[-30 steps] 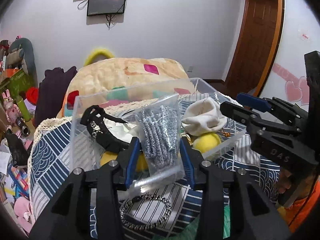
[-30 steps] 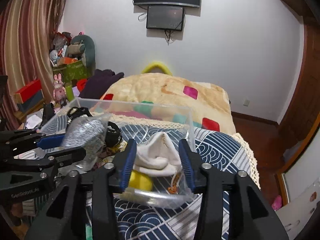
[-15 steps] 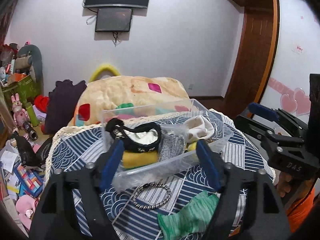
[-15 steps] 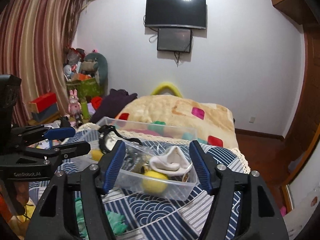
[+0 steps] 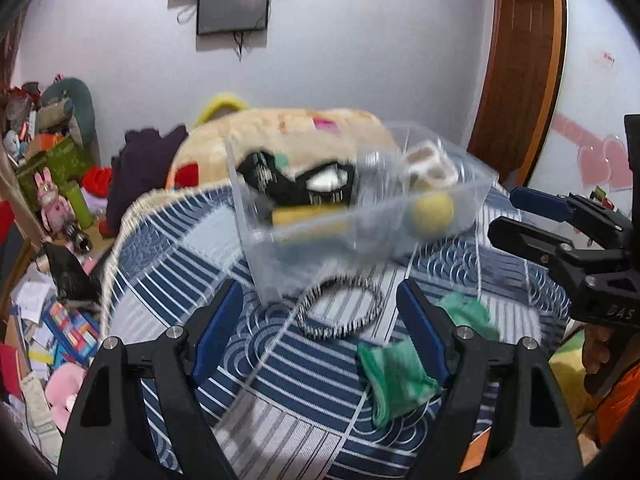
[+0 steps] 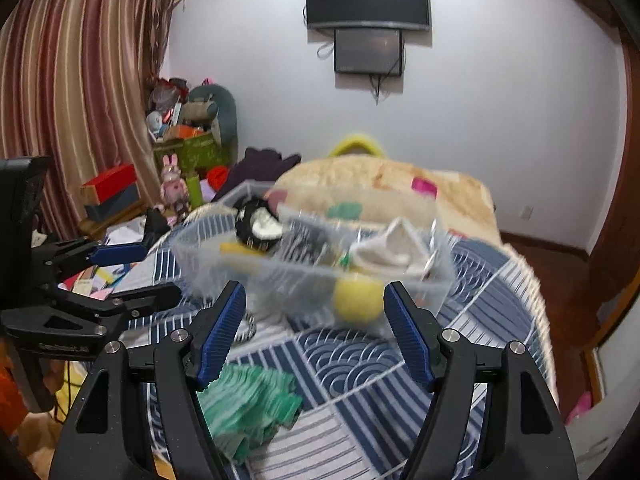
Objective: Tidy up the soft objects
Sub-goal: 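Grasp the bead bracelet with the left tool while the right tool grasps the green knit glove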
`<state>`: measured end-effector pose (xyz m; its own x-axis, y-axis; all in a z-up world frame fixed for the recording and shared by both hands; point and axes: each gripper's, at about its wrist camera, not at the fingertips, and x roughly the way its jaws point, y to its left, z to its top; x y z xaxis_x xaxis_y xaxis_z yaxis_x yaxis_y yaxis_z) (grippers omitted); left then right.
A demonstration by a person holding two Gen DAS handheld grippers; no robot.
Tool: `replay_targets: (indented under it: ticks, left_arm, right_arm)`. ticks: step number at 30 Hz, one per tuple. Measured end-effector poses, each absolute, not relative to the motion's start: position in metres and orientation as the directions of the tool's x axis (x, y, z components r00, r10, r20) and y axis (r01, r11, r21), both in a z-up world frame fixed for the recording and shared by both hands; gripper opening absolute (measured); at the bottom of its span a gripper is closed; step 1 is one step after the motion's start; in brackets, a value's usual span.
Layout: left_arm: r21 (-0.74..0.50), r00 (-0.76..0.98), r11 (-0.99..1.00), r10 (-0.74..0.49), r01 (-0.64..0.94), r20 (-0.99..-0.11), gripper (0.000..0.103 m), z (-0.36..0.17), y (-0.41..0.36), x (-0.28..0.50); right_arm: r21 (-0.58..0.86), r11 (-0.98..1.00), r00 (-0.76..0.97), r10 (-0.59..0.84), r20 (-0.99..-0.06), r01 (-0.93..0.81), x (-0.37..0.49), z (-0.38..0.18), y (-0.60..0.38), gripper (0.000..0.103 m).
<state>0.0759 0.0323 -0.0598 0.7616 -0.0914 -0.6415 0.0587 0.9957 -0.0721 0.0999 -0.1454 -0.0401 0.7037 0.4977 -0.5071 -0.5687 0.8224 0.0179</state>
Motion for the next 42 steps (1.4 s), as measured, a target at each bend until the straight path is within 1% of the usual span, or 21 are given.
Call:
replay_targets:
  ticks: [1, 2, 5, 10, 13, 15, 17, 18, 20, 21, 23, 26, 32, 38, 42]
  left_arm:
    - [-0.076, 0.754, 0.995, -0.098, 0.064, -0.649, 0.073, -0.064, 0.031, 0.077]
    - [-0.081, 0.742, 0.994, -0.11, 0.076, -0.662, 0.066, -0.07, 0.029, 0.078]
    - [-0.08, 0.709, 0.991, -0.134, 0.11, -0.692, 0.051, -0.084, 0.022, 0.085]
    - [-0.072, 0.679, 0.988, -0.148, 0.139, -0.719, 0.05, -0.099, 0.011, 0.096]
    - [-0.053, 0.685, 0.987, -0.142, 0.149, -0.714, 0.05, -0.102, 0.007, 0.097]
    - [-0.053, 0.683, 0.986, -0.146, 0.155, -0.716, 0.048, -0.104, 0.005, 0.098]
    - [-0.053, 0.679, 0.985, -0.15, 0.162, -0.718, 0.038, -0.107, 0.003, 0.098]
    - [-0.056, 0.68, 0.985, -0.154, 0.165, -0.717, 0.035, -0.108, 0.003, 0.098]
    - [-0.06, 0.682, 0.984, -0.159, 0.166, -0.714, 0.027, -0.107, 0.005, 0.096]
    - [-0.06, 0.682, 0.985, -0.157, 0.164, -0.714, 0.025, -0.106, 0.005, 0.095]
    - [-0.078, 0.678, 0.984, -0.165, 0.157, -0.716, 0.018, -0.105, 0.007, 0.094]
    - [-0.086, 0.674, 0.986, -0.162, 0.145, -0.721, 0.01, -0.104, 0.012, 0.09]
    - [-0.105, 0.684, 0.989, -0.149, 0.106, -0.714, 0.008, -0.098, 0.028, 0.076]
    - [-0.132, 0.7, 0.987, -0.157, 0.09, -0.697, 0.007, -0.091, 0.037, 0.064]
    - [-0.132, 0.713, 0.987, -0.159, 0.094, -0.683, 0.007, -0.086, 0.037, 0.056]
  right_arm:
    - [0.025, 0.821, 0.695, 0.499, -0.517, -0.571, 0.1, -0.044, -0.145, 0.069]
    - [0.033, 0.818, 0.685, 0.501, -0.529, -0.574, 0.1, -0.049, -0.145, 0.069]
    - [0.046, 0.816, 0.665, 0.5, -0.554, -0.576, 0.097, -0.061, -0.147, 0.069]
    - [0.074, 0.811, 0.638, 0.509, -0.578, -0.58, 0.093, -0.069, -0.148, 0.069]
    - [0.079, 0.808, 0.629, 0.512, -0.584, -0.584, 0.091, -0.072, -0.147, 0.069]
    - [0.082, 0.803, 0.622, 0.517, -0.588, -0.59, 0.091, -0.074, -0.146, 0.069]
    - [0.086, 0.799, 0.612, 0.52, -0.596, -0.595, 0.091, -0.076, -0.144, 0.069]
    - [0.089, 0.797, 0.608, 0.522, -0.598, -0.597, 0.091, -0.077, -0.143, 0.069]
    - [0.091, 0.792, 0.599, 0.526, -0.604, -0.603, 0.091, -0.08, -0.142, 0.069]
    - [0.09, 0.791, 0.597, 0.526, -0.606, -0.605, 0.091, -0.081, -0.14, 0.069]
    - [0.09, 0.787, 0.592, 0.529, -0.608, -0.61, 0.089, -0.082, -0.138, 0.069]
    - [0.099, 0.78, 0.58, 0.537, -0.612, -0.618, 0.087, -0.083, -0.137, 0.069]
    - [0.103, 0.758, 0.551, 0.553, -0.625, -0.644, 0.083, -0.088, -0.128, 0.069]
    - [0.087, 0.735, 0.513, 0.548, -0.66, -0.673, 0.08, -0.103, -0.114, 0.069]
    - [0.079, 0.738, 0.521, 0.544, -0.657, -0.67, 0.079, -0.105, -0.116, 0.069]
